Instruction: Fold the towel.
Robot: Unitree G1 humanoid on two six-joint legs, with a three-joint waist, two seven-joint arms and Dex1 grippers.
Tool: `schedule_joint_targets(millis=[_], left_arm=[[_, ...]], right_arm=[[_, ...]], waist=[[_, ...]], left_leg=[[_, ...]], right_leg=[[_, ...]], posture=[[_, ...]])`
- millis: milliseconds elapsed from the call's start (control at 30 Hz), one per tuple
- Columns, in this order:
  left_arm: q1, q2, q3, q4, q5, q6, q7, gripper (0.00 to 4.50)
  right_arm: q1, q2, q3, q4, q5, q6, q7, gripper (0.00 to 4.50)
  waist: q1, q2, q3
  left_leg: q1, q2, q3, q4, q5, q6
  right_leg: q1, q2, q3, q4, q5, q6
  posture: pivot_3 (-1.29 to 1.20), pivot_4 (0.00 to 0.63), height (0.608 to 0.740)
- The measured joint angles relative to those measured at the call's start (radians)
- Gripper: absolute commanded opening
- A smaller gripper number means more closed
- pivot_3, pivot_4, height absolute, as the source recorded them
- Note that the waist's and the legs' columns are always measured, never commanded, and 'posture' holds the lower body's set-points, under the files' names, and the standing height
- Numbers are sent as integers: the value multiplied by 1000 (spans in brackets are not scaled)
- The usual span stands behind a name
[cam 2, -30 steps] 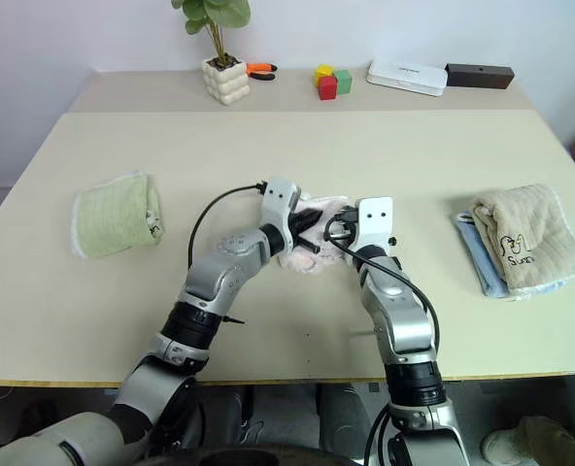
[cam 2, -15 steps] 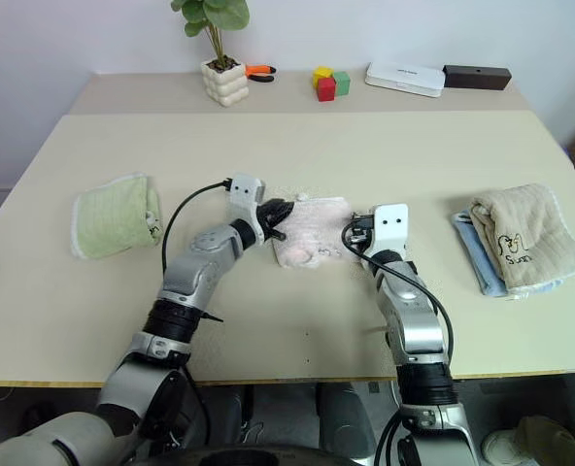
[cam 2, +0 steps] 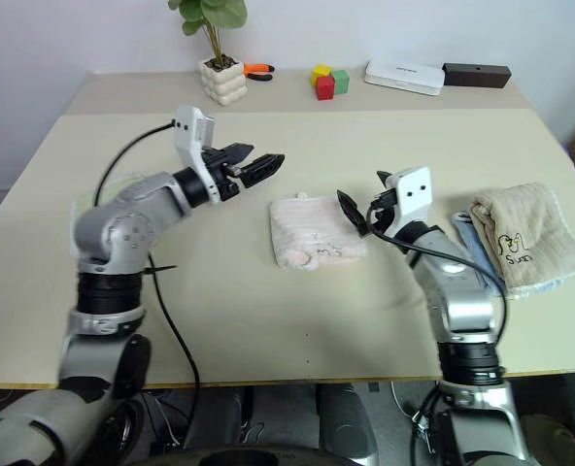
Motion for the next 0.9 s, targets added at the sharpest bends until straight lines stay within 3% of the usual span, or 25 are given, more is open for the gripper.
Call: schedule_joint_targets(millis=[100, 200, 433, 667, 900], left_arm=[[102, 37, -6, 42, 7, 46, -13, 4406], [176, 15, -13, 41, -31, 171, -3, 4406], [160, -89, 77, 25, -187, 418, 37, 4406], [156, -116, 60, 78, -177, 401, 51, 4406], [147, -270, 128, 116, -182, 390, 163, 4406]], right_arm=[[10, -126, -103, -38, 99, 55, 113, 4500], [85, -210, -112, -149, 168, 79, 243, 4500], [155, -231, -102, -220, 187, 81, 308, 4500], [213, -291, -181, -240, 270, 99, 392, 4500], [227, -283, -186, -283, 276, 112, 351, 4500]], waist=[[-3, 0, 1], [-4, -1, 2], [-3, -3, 2], [0, -2, 2], [24, -2, 1]], left_leg=[[2, 0, -1, 0, 0, 0], [1, 0, -1, 0, 0, 1], [2, 0, -1, 3, 0, 1], [4, 0, -1, 3, 0, 1], [5, 0, -1, 3, 0, 1]], right_leg=[[1, 0, -1, 0, 0, 0], [2, 0, -1, 0, 0, 0], [3, 0, -1, 0, 0, 0], [5, 0, -1, 0, 0, 0], [8, 0, -1, -3, 0, 0]], posture=[[0, 150, 740], [0, 150, 740], [0, 150, 740], [0, 150, 740], [0, 150, 740]])
